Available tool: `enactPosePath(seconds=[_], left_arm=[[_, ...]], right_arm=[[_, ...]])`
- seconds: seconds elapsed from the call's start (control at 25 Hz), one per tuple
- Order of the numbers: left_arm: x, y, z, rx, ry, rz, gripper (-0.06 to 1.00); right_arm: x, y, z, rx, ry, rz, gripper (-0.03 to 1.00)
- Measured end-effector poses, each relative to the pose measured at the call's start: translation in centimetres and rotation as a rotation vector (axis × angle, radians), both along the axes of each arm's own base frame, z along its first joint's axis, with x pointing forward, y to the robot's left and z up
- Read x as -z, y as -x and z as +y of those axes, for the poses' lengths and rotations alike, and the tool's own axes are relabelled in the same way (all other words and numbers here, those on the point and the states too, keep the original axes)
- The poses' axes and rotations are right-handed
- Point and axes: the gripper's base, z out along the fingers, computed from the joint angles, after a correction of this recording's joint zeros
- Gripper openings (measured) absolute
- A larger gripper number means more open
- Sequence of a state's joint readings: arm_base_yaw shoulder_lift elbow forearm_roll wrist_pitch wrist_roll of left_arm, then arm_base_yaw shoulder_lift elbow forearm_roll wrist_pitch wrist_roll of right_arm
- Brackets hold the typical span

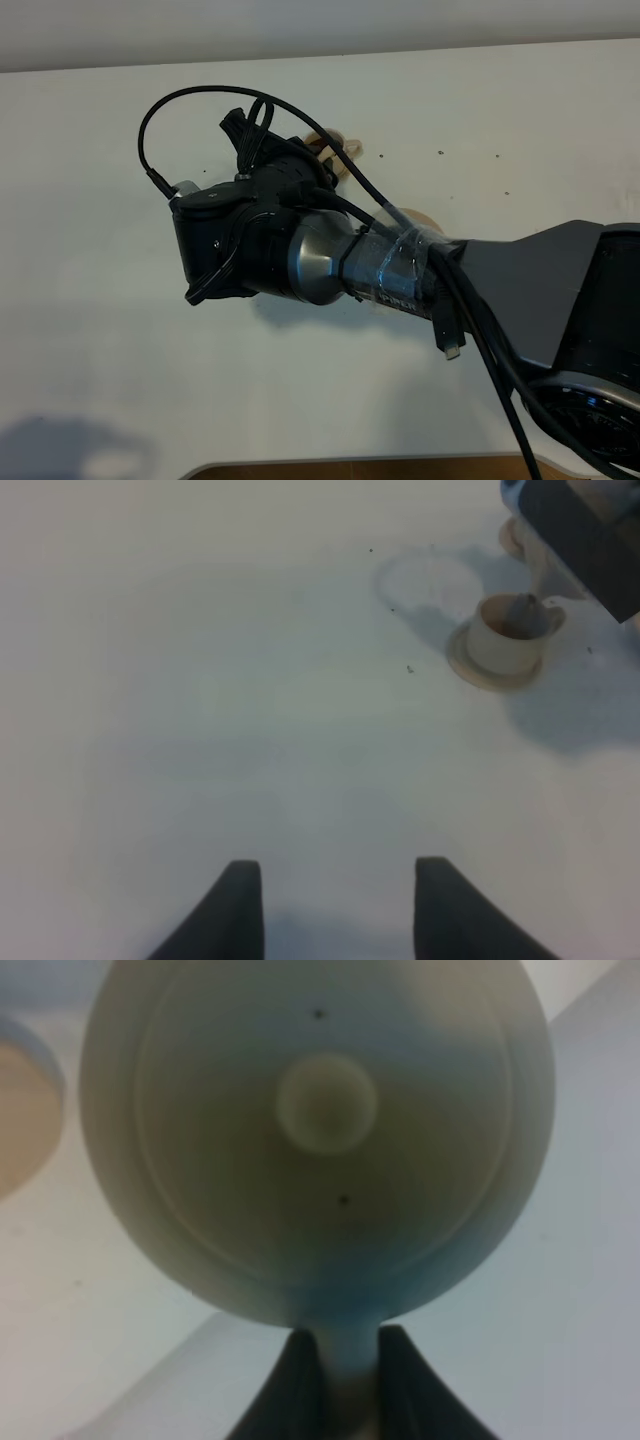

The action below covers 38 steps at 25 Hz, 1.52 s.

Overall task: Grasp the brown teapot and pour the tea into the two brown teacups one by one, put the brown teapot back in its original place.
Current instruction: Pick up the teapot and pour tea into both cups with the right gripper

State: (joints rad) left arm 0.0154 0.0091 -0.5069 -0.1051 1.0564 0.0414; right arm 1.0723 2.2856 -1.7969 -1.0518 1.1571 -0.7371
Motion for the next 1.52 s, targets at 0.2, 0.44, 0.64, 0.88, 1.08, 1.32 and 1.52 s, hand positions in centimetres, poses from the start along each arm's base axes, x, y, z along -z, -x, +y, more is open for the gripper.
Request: enactPosePath(seconds=[0.2, 0.44, 0.64, 0.88, 1.08, 1.32, 1.52], left_arm=[[0.0, 0.0, 0.0, 0.0, 0.0, 0.0, 0.36], [0.0, 0.0, 0.0, 0.0, 0.0, 0.0, 0.36], [0.0, 0.0, 0.0, 0.0, 0.0, 0.0, 0.36], [0.0, 0.0, 0.0, 0.0, 0.0, 0.0, 0.36], [0.0, 0.0, 0.0, 0.0, 0.0, 0.0, 0.36], [0.0, 0.0, 0.0, 0.0, 0.0, 0.0, 0.36], [0.0, 0.0, 0.0, 0.0, 0.0, 0.0, 0.36]], right_arm=[[-0.1, -0.1, 0.0, -0.021, 0.023, -0.004, 0.12], [-0.3, 0.3, 0.7, -0.079, 0.049, -0.033, 0.12], [-0.4, 0.4, 0.8, -0.093, 0.06, -0.037, 0.12], [-0.6, 0.3, 0.8, -0.111, 0.084, -0.056, 0.12], [-0.6, 0.2, 0.8, -0.124, 0.103, -0.06, 0.12], [-0.7, 0.1, 1.0, -0.153, 0.117, -0.071, 0.12], [-0.2, 0.0, 1.2, -0.171, 0.132, -0.081, 0.12]])
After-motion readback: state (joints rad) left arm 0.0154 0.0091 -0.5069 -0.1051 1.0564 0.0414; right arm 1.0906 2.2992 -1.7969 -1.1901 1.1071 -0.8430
